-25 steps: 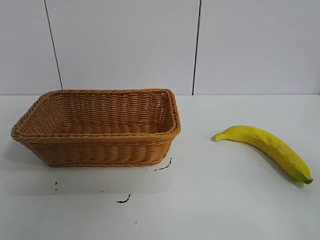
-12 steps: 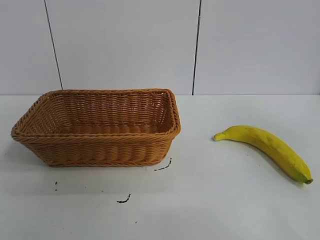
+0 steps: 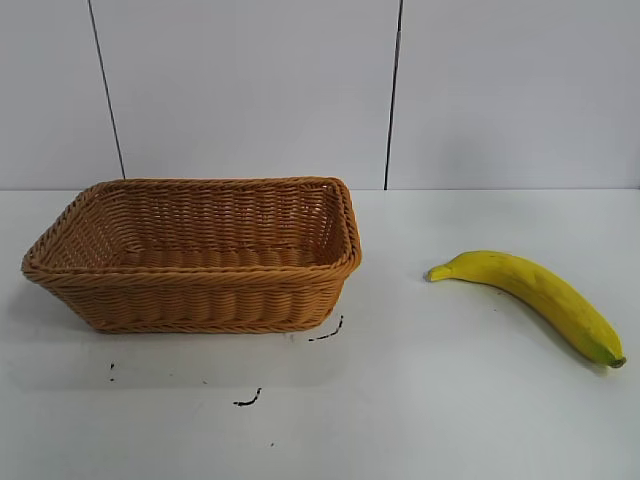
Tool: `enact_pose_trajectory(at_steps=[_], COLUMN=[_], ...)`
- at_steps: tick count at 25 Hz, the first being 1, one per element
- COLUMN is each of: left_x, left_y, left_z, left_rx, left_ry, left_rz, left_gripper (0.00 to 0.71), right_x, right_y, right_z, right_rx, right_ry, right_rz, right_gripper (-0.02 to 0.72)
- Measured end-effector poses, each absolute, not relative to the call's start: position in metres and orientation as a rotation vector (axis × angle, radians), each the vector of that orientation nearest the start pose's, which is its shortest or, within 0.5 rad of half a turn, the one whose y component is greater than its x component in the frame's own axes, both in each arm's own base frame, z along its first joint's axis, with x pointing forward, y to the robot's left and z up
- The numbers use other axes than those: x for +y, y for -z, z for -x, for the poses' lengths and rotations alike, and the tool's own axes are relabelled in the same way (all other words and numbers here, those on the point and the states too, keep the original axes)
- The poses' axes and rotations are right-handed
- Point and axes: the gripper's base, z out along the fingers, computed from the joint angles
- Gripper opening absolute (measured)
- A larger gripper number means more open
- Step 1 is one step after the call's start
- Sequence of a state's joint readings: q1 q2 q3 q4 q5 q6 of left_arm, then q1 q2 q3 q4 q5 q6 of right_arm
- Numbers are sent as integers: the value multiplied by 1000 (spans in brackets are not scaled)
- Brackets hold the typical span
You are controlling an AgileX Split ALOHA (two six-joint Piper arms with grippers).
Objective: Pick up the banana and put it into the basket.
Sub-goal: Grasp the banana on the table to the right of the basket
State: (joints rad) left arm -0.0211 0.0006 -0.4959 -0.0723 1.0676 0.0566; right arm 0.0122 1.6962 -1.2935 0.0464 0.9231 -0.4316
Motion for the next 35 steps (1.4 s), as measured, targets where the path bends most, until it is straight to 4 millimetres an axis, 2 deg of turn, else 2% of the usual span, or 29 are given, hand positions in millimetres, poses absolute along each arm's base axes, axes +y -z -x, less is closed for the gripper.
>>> enact_pose_trajectory(at_steps=[3,8,13,16,24,29,31,33,34,35], left_x=[-6,-6,-6,-6,-6,-6,-6,-6,-6,-6], left_y=[-276,-276,-276,-276,-276,-276,-276,-276,-276,-276], left_z=[5,5,5,5,5,5,5,5,5,5], left_rx=[2053,2053,2053,2053,2053,2053,2053,2053,2053,2053], left_ry=[65,65,65,65,65,65,65,65,65,65], left_rz=[-83,-83,-83,-83,-83,-83,-83,-83,-83,-83], left_gripper=[690,690,690,690,690,690,690,690,690,690], right_x=[18,34,35,34,34,34,34,34,34,34], right_y=[-228,-187,-145,-126,-105,-103,-103,-103,-103,-103], right_z=[-365,-385,-398,-401,-401,-401,-401,-401,-401,-400], right_rx=[2725,2709,2752,2778,2831,2841,2841,2843,2848,2853], right_ry=[37,22,21,25,15,11,11,13,13,14], right_rz=[672,714,641,602,577,555,555,558,557,556], right_gripper=[692,692,692,692,692,687,617,459,347,293])
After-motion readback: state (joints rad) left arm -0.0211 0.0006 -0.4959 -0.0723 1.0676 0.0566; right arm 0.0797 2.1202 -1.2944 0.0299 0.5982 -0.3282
